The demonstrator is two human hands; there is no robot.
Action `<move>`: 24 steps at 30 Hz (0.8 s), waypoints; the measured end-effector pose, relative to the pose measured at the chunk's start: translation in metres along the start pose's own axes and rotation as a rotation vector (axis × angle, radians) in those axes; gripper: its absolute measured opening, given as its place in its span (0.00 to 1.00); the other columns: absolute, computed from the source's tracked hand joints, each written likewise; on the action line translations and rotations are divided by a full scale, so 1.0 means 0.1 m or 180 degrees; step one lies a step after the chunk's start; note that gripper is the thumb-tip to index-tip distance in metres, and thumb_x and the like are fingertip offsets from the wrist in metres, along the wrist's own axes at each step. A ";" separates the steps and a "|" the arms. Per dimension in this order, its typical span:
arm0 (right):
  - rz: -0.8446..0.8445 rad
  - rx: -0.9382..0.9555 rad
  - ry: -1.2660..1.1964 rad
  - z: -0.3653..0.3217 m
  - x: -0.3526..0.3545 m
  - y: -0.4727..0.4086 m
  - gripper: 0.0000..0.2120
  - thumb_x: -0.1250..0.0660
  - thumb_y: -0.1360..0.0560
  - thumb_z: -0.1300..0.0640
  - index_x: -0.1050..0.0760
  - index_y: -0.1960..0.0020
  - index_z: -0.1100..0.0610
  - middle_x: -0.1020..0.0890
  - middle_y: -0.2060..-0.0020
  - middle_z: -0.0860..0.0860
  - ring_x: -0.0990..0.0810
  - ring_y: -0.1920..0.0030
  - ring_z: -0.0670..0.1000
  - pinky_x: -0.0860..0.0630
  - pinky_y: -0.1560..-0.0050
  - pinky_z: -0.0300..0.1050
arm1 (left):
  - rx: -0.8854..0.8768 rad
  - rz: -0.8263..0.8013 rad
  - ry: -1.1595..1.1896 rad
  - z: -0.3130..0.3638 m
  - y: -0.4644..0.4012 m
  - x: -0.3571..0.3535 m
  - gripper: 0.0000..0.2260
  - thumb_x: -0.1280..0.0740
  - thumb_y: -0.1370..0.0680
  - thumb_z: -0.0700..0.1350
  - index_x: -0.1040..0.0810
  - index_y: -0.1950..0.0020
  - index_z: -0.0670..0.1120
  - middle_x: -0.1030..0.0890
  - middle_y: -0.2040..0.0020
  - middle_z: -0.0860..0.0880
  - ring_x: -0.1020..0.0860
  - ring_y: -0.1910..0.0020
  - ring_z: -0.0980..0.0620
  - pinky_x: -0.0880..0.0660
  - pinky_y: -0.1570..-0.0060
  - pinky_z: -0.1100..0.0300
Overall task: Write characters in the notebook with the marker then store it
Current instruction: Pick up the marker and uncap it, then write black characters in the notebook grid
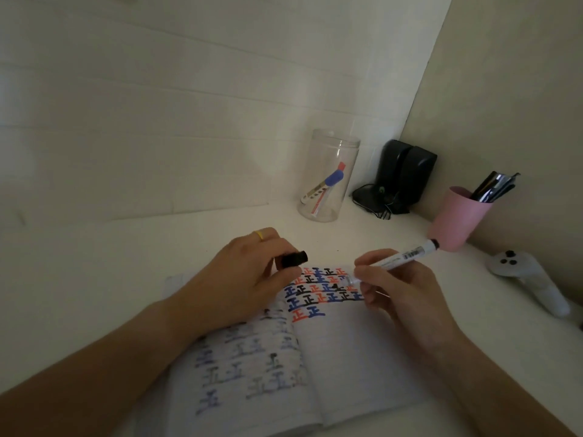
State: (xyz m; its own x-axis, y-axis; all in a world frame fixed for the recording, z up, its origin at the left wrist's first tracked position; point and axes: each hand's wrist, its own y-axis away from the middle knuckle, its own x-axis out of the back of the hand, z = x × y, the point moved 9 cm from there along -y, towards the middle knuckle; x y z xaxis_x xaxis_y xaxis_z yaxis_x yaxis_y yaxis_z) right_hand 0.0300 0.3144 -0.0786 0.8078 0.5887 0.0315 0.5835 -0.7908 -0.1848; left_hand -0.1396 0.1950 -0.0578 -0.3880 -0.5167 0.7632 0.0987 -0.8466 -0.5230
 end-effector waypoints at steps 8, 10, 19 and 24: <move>-0.0034 0.0050 0.0704 0.13 -0.07 0.04 0.07 0.29 0.28 0.70 0.18 0.63 0.63 0.20 0.74 0.55 0.24 0.73 0.52 0.28 0.77 0.42 | -0.0402 -0.0666 -0.0338 0.01 0.03 -0.19 0.14 0.40 0.20 0.61 0.21 0.44 0.54 0.19 0.46 0.58 0.25 0.48 0.57 0.26 0.47 0.53; -0.0094 0.0106 0.0790 0.13 -0.09 0.04 0.06 0.29 0.28 0.70 0.18 0.62 0.63 0.20 0.74 0.55 0.24 0.73 0.52 0.28 0.77 0.42 | -0.0387 -0.0654 -0.0256 0.00 0.04 -0.19 0.14 0.40 0.20 0.61 0.22 0.44 0.54 0.20 0.46 0.58 0.25 0.47 0.57 0.25 0.46 0.54; -0.0160 0.0230 0.1090 0.14 -0.12 0.03 0.06 0.27 0.28 0.66 0.16 0.61 0.58 0.17 0.73 0.55 0.21 0.73 0.50 0.26 0.75 0.41 | -0.0375 -0.0715 -0.0203 0.00 0.06 -0.21 0.14 0.41 0.20 0.61 0.22 0.43 0.54 0.21 0.45 0.59 0.26 0.46 0.58 0.24 0.48 0.54; -0.0012 0.0183 0.1073 0.15 -0.06 0.02 0.06 0.28 0.29 0.68 0.17 0.62 0.59 0.19 0.74 0.55 0.23 0.74 0.51 0.26 0.76 0.43 | -0.0375 -0.0704 -0.0177 0.01 0.06 -0.20 0.15 0.41 0.20 0.61 0.22 0.43 0.54 0.21 0.44 0.58 0.26 0.46 0.57 0.23 0.48 0.52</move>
State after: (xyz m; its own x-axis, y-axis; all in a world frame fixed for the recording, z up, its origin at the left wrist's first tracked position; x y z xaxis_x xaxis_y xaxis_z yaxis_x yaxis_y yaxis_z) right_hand 0.0252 0.3117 -0.0943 0.7935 0.4954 0.3535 0.5886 -0.7724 -0.2387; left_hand -0.1304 0.2003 -0.0753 -0.3369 -0.3297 0.8819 -0.0917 -0.9207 -0.3792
